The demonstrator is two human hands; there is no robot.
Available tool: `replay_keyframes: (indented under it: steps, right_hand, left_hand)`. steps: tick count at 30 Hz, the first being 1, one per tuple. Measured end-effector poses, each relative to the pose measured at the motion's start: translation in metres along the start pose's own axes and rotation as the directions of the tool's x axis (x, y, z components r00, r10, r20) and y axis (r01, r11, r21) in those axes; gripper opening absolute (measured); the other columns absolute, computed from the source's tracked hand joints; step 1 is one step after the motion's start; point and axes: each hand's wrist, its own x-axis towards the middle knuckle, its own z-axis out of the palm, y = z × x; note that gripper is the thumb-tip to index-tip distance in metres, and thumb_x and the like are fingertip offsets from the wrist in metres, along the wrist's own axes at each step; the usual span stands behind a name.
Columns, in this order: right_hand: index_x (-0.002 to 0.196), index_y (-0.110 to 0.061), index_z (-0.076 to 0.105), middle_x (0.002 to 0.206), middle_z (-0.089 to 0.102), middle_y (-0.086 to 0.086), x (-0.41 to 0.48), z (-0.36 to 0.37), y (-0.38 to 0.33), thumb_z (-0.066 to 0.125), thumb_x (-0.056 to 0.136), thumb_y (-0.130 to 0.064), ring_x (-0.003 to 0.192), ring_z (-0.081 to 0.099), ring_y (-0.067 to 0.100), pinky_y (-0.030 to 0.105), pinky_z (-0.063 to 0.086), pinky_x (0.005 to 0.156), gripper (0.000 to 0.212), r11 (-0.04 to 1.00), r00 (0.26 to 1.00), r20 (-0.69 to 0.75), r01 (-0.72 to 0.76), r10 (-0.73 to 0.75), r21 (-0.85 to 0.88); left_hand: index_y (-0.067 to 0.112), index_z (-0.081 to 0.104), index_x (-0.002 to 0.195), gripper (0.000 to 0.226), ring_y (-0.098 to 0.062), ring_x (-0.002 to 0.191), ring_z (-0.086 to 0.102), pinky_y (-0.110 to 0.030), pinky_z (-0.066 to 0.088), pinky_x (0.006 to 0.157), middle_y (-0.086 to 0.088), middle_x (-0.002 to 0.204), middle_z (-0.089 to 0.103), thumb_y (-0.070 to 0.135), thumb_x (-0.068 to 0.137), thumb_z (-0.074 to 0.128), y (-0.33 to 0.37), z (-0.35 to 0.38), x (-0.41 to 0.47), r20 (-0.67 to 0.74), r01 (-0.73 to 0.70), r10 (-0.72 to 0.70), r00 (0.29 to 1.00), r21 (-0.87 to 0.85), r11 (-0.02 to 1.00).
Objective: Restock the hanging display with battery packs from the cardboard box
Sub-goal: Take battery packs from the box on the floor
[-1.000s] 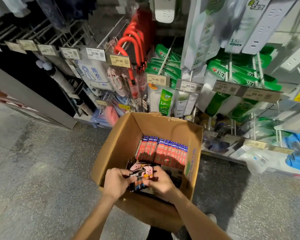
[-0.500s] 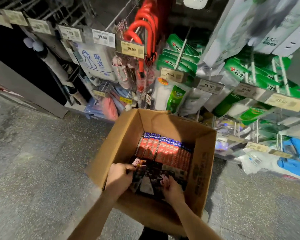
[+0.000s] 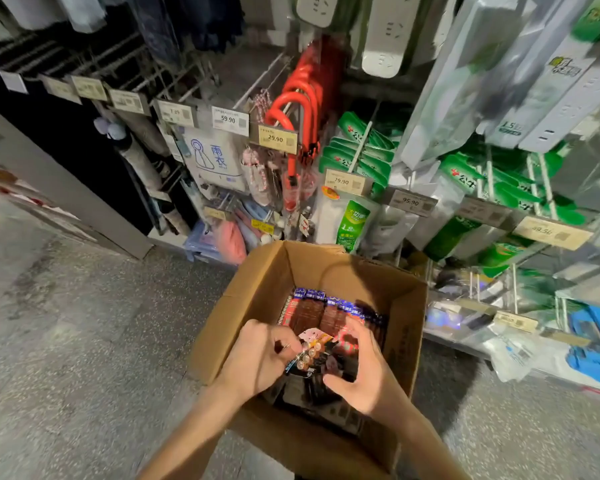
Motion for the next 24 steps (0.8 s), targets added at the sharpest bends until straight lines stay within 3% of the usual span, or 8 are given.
replay_keyframes:
  steps: [4, 6, 8, 12, 15, 18, 21, 24]
  right_hand:
    - [0.149, -0.036, 0.035, 0.145, 0.040, -0.031, -0.030, -0.057, -0.051, 0.088, 0.072, -0.043, 0.136, 0.038, -0.007, 0.029, 0.034, 0.118, 0.094, 0.998, 0.982, 0.188, -0.043, 0.033, 0.054]
    - [0.128, -0.030, 0.056, 0.115, 0.069, -0.027, -0.052, -0.083, -0.063, 0.088, 0.077, -0.017, 0.113, 0.060, -0.007, 0.022, 0.047, 0.101, 0.061, 0.980, 0.984, 0.179, -0.036, 0.001, 0.195]
    - [0.108, -0.029, 0.063, 0.088, 0.075, -0.023, -0.080, -0.105, -0.068, 0.083, 0.079, -0.002, 0.084, 0.068, -0.008, 0.016, 0.053, 0.077, 0.044, 0.959, 0.996, 0.089, -0.011, -0.015, 0.283]
    - [0.112, -0.023, 0.072, 0.097, 0.077, 0.007, -0.140, -0.148, -0.063, 0.093, 0.059, -0.041, 0.092, 0.074, 0.031, 0.061, 0.057, 0.082, 0.060, 0.862, 0.992, -0.123, 0.054, 0.010, 0.504]
    - [0.113, -0.021, 0.072, 0.095, 0.076, 0.008, -0.178, -0.187, -0.055, 0.087, 0.073, -0.028, 0.088, 0.074, 0.033, 0.050, 0.062, 0.064, 0.044, 0.775, 0.966, -0.258, 0.188, -0.034, 0.604]
    - [0.125, -0.016, 0.061, 0.104, 0.076, 0.012, -0.213, -0.227, -0.061, 0.077, 0.080, -0.014, 0.085, 0.074, 0.034, 0.039, 0.061, 0.051, 0.049, 0.664, 0.936, -0.349, 0.284, -0.037, 0.692]
    - [0.126, -0.012, 0.058, 0.102, 0.077, 0.011, -0.238, -0.265, -0.066, 0.071, 0.084, -0.007, 0.090, 0.075, 0.038, 0.042, 0.061, 0.050, 0.044, 0.630, 0.891, -0.454, 0.355, -0.005, 0.690]
    - [0.118, -0.017, 0.063, 0.095, 0.078, 0.007, -0.255, -0.301, -0.075, 0.070, 0.087, -0.001, 0.090, 0.076, 0.035, 0.056, 0.062, 0.059, 0.035, 0.620, 0.844, -0.536, 0.414, 0.012, 0.666]
  left_hand:
    - [0.020, 0.069, 0.064, 0.034, -0.004, 0.063, 0.062, -0.031, 0.053, 0.064, 0.007, 0.063, 0.067, -0.012, 0.075, 0.069, 0.072, -0.013, -0.010, 0.044, -0.143, 0.150, 0.988, -0.135, 0.980]
    - [0.015, 0.073, 0.071, 0.021, -0.005, 0.069, 0.068, -0.031, 0.056, 0.068, 0.005, 0.070, 0.073, -0.004, 0.076, 0.080, 0.111, -0.013, -0.021, -0.028, -0.192, 0.190, 0.981, -0.183, 0.964]
    - [0.023, 0.076, 0.081, 0.017, -0.004, 0.072, 0.069, -0.023, 0.054, 0.070, 0.004, 0.075, 0.074, 0.011, 0.077, 0.087, 0.152, -0.006, -0.033, -0.148, -0.194, 0.161, 0.976, -0.246, 0.950]
    - [0.019, 0.071, 0.113, 0.032, -0.006, 0.097, 0.071, -0.015, 0.051, 0.084, 0.004, 0.105, 0.077, 0.012, 0.083, 0.082, 0.226, 0.026, -0.059, -0.141, -0.181, 0.128, 0.982, -0.481, 0.858]
    - [0.022, 0.066, 0.124, 0.041, -0.008, 0.109, 0.069, -0.020, 0.050, 0.092, 0.006, 0.116, 0.075, 0.026, 0.086, 0.080, 0.269, 0.065, -0.080, -0.062, -0.167, 0.158, 0.985, -0.524, 0.835]
    - [0.017, 0.071, 0.120, 0.026, -0.005, 0.103, 0.070, -0.018, 0.049, 0.086, 0.006, 0.113, 0.077, 0.019, 0.095, 0.071, 0.309, 0.095, -0.092, -0.061, -0.199, 0.197, 0.978, -0.536, 0.820]
    - [0.019, 0.079, 0.108, 0.019, 0.002, 0.084, 0.066, -0.014, 0.047, 0.074, 0.008, 0.096, 0.079, 0.012, 0.098, 0.065, 0.352, 0.105, -0.091, -0.108, -0.236, 0.212, 0.971, -0.557, 0.797]
    - [0.030, 0.080, 0.109, 0.023, -0.011, 0.097, 0.069, -0.028, 0.051, 0.089, -0.006, 0.105, 0.079, 0.039, 0.090, 0.070, 0.391, 0.109, -0.082, -0.125, -0.269, 0.244, 0.962, -0.596, 0.757]
